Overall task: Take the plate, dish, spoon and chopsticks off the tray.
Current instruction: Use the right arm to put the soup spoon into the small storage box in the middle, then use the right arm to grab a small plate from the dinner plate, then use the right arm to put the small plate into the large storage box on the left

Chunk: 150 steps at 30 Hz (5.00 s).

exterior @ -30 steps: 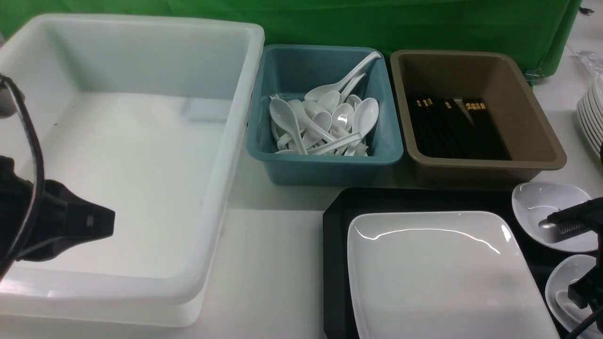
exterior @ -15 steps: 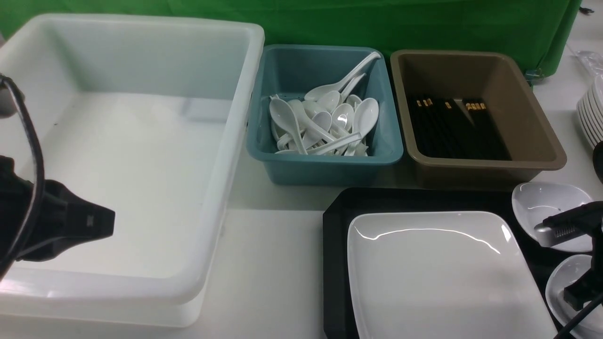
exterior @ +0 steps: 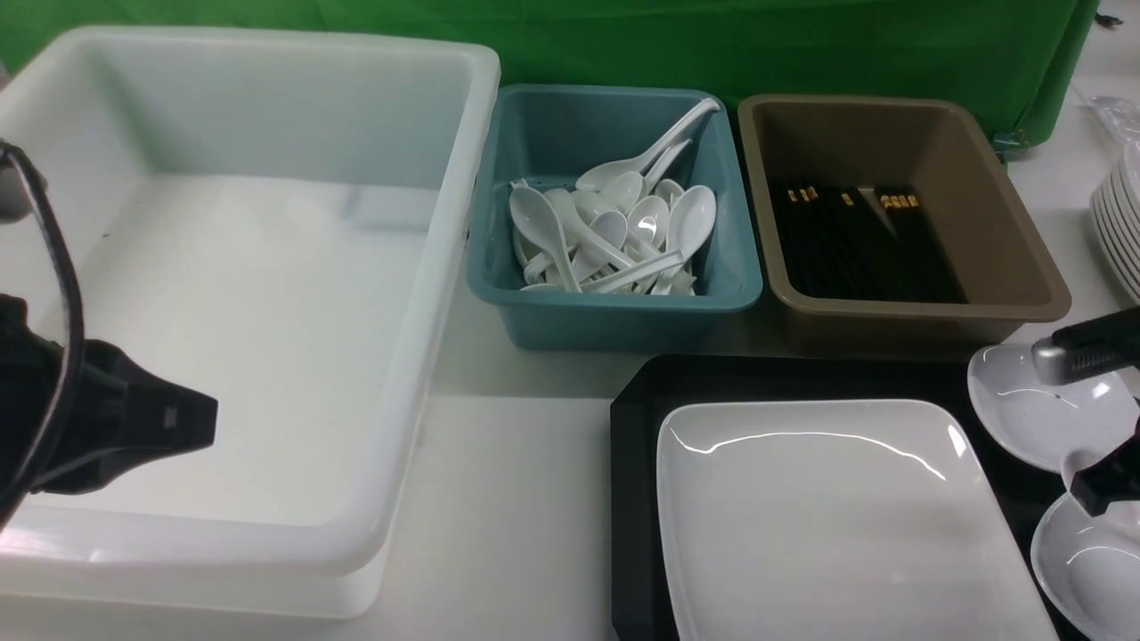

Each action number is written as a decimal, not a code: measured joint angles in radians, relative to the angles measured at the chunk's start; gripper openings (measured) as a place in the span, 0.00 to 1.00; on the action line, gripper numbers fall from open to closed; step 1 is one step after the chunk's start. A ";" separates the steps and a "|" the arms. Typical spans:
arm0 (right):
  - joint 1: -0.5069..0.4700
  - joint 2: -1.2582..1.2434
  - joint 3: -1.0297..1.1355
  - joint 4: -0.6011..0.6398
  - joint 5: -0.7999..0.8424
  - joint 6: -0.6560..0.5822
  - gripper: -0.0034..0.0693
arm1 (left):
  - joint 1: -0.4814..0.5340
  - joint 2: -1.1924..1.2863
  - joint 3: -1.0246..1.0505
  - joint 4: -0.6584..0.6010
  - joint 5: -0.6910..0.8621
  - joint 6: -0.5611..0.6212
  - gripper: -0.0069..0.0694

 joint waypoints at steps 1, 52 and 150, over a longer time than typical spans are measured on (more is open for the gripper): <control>0.000 -0.013 -0.005 0.007 0.000 0.000 0.11 | 0.000 0.000 0.000 0.000 0.000 0.000 0.10; 0.086 -0.032 -0.470 0.112 0.173 -0.012 0.08 | 0.000 0.000 0.000 -0.011 -0.041 0.010 0.10; 0.422 -0.196 -0.310 0.494 -0.110 -0.161 0.13 | 0.003 0.009 0.000 0.473 -0.076 -0.456 0.10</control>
